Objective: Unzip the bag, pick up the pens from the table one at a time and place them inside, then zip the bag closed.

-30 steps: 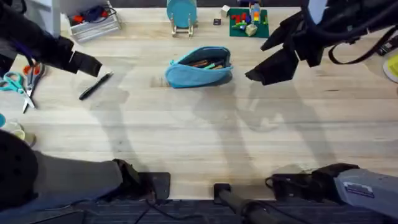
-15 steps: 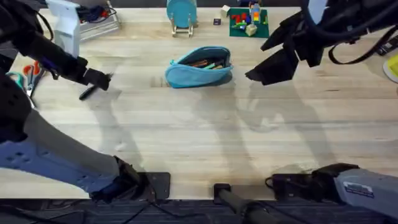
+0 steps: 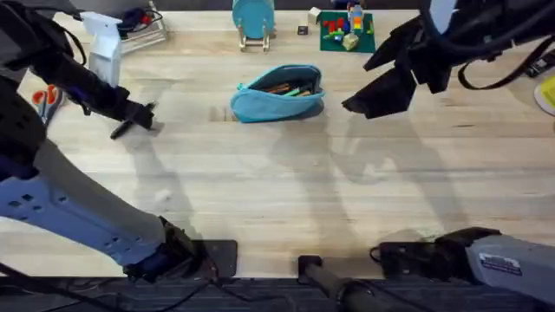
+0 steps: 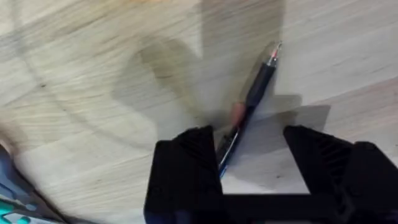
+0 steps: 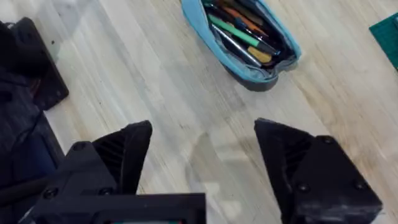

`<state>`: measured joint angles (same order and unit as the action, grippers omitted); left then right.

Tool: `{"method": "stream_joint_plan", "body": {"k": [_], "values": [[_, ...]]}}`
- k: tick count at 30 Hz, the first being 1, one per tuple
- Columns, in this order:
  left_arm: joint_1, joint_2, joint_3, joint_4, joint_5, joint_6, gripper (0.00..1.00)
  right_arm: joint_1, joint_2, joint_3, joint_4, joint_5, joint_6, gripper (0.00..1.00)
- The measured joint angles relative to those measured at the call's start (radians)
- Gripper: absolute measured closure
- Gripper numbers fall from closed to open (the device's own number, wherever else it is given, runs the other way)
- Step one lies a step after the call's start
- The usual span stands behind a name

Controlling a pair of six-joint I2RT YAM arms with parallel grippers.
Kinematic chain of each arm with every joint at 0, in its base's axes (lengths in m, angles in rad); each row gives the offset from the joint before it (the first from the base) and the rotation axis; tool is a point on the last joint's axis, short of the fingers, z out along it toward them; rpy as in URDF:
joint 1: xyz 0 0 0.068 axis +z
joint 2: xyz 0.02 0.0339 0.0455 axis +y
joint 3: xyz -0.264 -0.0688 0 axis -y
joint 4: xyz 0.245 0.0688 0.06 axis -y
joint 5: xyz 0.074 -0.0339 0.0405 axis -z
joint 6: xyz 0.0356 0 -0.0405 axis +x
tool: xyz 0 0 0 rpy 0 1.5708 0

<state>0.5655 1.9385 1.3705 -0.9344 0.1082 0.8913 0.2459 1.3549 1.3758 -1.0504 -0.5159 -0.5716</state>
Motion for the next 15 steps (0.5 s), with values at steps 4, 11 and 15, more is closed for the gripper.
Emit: {"method": "stream_joint_plan", "body": {"k": [4, 11, 15], "values": [[0.000, 0.000, 0.000, 0.000, 0.001, 0.000, 0.380, 0.000, 0.000, 0.000, 0.000, 0.000, 0.000, 0.004], [0.000, 0.000, 0.002, -0.011, 0.012, -0.011, 0.949, 0.000, 0.000, 0.000, 0.000, 0.000, 0.000, 0.004], [0.000, 0.000, 0.002, -0.011, 0.013, -0.026, 0.953, 0.000, 0.000, 0.000, 0.000, 0.000, 0.000, 0.004]]}}
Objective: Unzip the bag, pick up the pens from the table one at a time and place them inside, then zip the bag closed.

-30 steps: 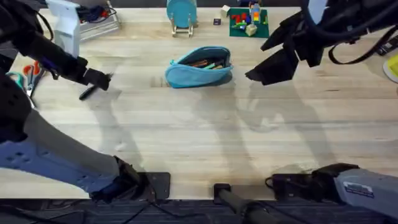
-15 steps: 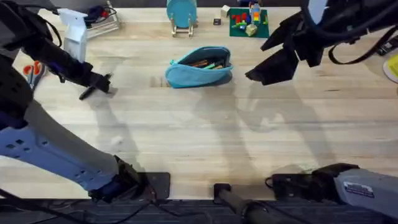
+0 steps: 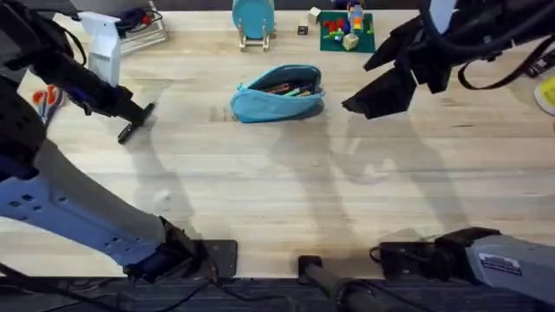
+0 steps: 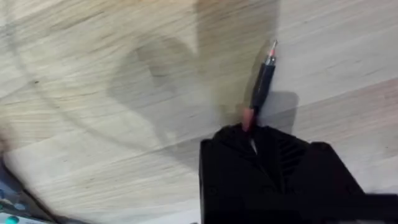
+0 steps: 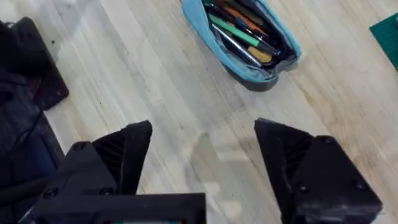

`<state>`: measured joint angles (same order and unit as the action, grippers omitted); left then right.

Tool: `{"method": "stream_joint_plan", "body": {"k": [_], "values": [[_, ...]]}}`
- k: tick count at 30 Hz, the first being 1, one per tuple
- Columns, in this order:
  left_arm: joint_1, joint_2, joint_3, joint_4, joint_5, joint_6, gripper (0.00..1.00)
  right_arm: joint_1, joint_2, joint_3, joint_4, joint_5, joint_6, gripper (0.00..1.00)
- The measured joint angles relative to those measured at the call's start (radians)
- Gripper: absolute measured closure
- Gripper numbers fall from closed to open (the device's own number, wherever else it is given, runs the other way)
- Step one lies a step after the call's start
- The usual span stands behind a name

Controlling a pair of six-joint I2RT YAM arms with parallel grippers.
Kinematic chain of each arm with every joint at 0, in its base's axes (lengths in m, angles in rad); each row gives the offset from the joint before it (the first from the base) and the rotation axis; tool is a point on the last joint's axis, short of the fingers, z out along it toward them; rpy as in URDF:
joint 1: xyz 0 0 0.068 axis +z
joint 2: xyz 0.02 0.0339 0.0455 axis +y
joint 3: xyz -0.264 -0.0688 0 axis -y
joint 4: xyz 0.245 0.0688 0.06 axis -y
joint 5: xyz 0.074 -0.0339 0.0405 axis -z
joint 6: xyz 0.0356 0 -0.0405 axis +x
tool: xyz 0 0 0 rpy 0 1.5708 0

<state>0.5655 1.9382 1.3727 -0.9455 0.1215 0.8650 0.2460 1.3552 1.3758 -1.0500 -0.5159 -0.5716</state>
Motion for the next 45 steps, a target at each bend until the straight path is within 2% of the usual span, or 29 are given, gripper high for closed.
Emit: {"method": "stream_joint_plan", "body": {"k": [9, 17, 22, 26, 32, 38, 45], "values": [[0.008, 0.000, 0.016, -0.003, 0.039, -0.018, 0.963, 0.000, 0.000, 0.000, 0.000, 0.000, 0.000, 0.004], [0.006, -0.011, 0.162, -0.045, 0.103, -0.078, 0.962, 0.000, 0.000, 0.000, 0.000, 0.000, 0.000, 0.004], [0.001, -0.072, 0.227, -0.079, 0.126, -0.115, 0.961, 0.000, 0.000, 0.000, 0.000, 0.000, 0.000, 0.003], [-0.022, -0.132, 0.246, -0.081, 0.146, -0.129, 0.961, 0.000, 0.000, 0.000, 0.000, 0.000, 0.000, 0.004], [-0.121, -0.222, 0.246, -0.092, 0.156, -0.133, 0.961, 0.000, 0.000, 0.000, 0.000, 0.000, 0.000, 0.004], [-0.271, -0.283, 0.246, -0.138, 0.167, -0.117, 0.961, 0.000, 0.000, 0.000, 0.000, 0.000, 0.000, 0.004], [-0.441, -0.291, 0.246, -0.159, 0.172, -0.107, 0.961, 0.000, 0.000, 0.000, 0.000, 0.000, 0.000, 0.004]]}}
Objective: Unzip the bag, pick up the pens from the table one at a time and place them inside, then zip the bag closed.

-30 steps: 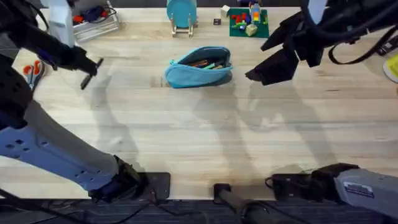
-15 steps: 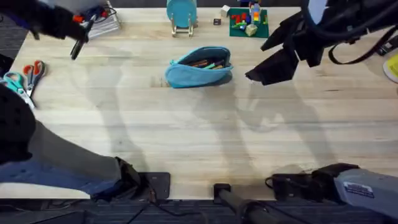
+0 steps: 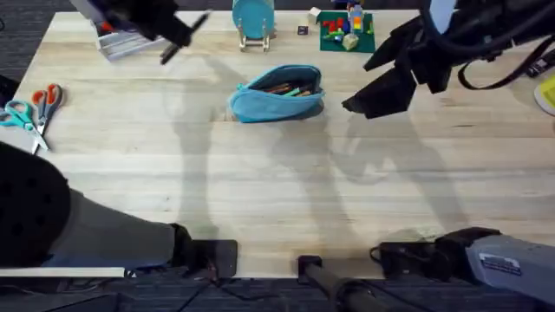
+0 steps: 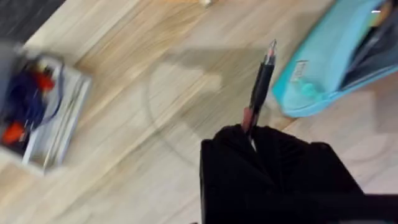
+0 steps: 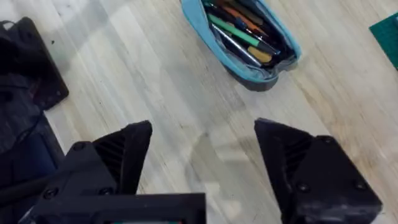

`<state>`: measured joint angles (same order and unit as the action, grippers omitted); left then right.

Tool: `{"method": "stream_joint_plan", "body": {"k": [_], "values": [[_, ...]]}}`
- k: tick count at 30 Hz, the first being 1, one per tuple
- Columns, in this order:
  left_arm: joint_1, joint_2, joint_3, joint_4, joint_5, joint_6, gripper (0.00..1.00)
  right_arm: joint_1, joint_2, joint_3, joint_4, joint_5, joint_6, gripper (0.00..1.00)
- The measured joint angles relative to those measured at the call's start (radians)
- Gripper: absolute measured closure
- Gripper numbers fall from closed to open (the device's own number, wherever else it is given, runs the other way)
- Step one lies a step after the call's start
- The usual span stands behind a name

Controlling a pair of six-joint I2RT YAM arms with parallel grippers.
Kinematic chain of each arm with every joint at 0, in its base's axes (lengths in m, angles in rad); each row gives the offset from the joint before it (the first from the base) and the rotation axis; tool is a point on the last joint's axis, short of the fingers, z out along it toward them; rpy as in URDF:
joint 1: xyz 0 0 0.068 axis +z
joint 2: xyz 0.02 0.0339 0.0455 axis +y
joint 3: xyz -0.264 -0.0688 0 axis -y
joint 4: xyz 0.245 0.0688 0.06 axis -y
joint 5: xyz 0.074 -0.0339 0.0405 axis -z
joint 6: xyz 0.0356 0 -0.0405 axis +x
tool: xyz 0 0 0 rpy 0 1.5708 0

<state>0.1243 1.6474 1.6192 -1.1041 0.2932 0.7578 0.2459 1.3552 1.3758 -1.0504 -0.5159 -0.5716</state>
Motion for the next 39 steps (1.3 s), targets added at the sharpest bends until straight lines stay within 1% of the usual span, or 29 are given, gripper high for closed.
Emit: {"method": "stream_joint_plan", "body": {"k": [3, 10, 15, 18, 24, 39], "values": [[-0.072, 0.000, 0.000, -0.002, 0.000, 0.010, 0.961, 0.000, 0.000, 0.000, 0.000, 0.000, 0.000, 0.004], [-0.219, 0.000, 0.000, 0.005, 0.000, 0.032, 0.961, 0.000, 0.000, 0.000, 0.000, 0.000, 0.000, 0.004], [-0.313, 0.000, 0.000, 0.015, 0.000, 0.036, 0.961, 0.000, 0.000, 0.000, 0.000, 0.000, 0.000, 0.004], [-0.355, 0.000, 0.000, 0.020, 0.002, 0.037, 0.961, 0.000, 0.000, 0.000, 0.000, 0.000, 0.000, 0.004], [-0.395, 0.000, 0.000, 0.019, 0.002, 0.039, 0.961, 0.000, 0.000, 0.000, 0.000, 0.000, 0.000, 0.004], [-0.460, 0.000, 0.000, 0.019, 0.003, 0.039, 0.961, 0.000, 0.000, 0.000, 0.000, 0.000, 0.000, 0.004]]}}
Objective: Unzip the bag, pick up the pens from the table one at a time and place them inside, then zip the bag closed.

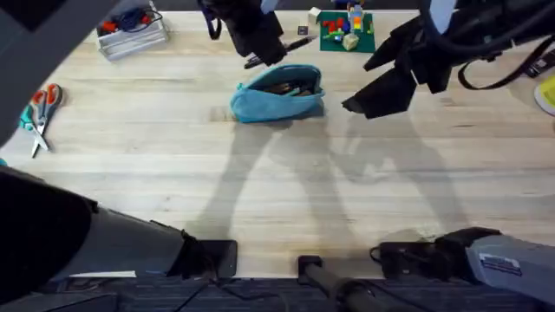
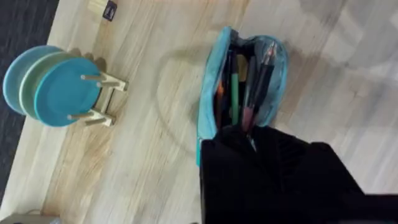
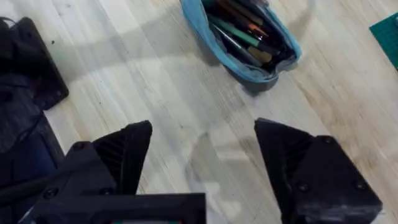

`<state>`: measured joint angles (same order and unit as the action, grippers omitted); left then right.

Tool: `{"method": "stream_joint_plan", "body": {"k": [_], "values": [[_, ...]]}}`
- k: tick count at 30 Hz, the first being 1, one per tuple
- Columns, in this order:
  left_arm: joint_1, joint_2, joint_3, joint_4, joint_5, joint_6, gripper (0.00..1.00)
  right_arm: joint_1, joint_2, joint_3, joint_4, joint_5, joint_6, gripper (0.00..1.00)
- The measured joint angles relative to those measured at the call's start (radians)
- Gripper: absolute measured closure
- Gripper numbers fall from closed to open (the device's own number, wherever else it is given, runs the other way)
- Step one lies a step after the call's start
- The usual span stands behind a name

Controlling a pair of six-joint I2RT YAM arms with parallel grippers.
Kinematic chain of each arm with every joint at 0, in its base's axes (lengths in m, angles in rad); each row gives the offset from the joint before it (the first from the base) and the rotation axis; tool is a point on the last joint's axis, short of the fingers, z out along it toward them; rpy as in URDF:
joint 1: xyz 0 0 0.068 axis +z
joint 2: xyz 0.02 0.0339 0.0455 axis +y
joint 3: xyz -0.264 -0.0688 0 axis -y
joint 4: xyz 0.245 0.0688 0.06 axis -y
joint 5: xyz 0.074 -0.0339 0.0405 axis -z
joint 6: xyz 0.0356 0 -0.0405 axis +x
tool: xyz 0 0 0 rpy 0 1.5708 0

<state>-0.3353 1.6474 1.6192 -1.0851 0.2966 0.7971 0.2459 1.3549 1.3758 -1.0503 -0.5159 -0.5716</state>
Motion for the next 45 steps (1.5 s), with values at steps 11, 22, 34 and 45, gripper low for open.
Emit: {"method": "stream_joint_plan", "body": {"k": [11, 22, 34, 45], "values": [[-0.014, 0.000, 0.000, 0.000, 0.054, 0.034, 0.960, 0.000, 0.000, 0.000, 0.000, 0.000, 0.000, 0.004], [-0.014, 0.026, 0.000, -0.020, 0.059, 0.038, 0.960, 0.000, 0.000, 0.000, 0.000, 0.000, 0.000, 0.004], [-0.014, 0.057, 0.000, -0.023, 0.059, 0.041, 0.961, 0.000, 0.000, 0.000, 0.000, 0.000, 0.000, 0.004], [-0.014, 0.153, 0.000, -0.021, 0.026, 0.042, 0.960, 0.000, 0.000, 0.000, 0.000, 0.000, 0.000, 0.004]]}}
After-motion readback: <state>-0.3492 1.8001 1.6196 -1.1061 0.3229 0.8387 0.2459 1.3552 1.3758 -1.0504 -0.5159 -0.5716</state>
